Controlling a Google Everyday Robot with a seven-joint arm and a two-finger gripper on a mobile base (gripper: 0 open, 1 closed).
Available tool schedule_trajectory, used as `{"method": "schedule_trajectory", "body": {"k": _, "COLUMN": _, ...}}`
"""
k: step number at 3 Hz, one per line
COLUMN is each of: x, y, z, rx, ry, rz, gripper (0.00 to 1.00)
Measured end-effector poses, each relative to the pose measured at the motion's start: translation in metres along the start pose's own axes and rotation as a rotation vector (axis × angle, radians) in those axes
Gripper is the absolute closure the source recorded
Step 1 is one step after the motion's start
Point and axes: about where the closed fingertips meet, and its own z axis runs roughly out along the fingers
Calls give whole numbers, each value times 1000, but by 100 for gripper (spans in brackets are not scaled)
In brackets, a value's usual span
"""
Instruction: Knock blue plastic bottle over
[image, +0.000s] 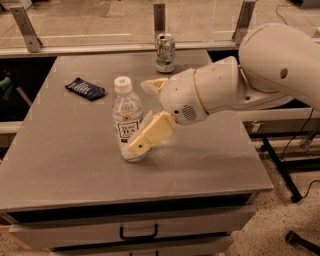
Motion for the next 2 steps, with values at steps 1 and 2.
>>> {"method": "schedule_trajectory", "body": {"k": 1, "x": -16, "y": -12, "z": 24, "rx": 9, "ry": -48, "rz": -1, "gripper": 0}}
{"method": "schedule_trajectory", "body": {"k": 2, "x": -25, "y": -39, "z": 42, "rx": 42, "ry": -77, "rz": 7, "gripper": 0}}
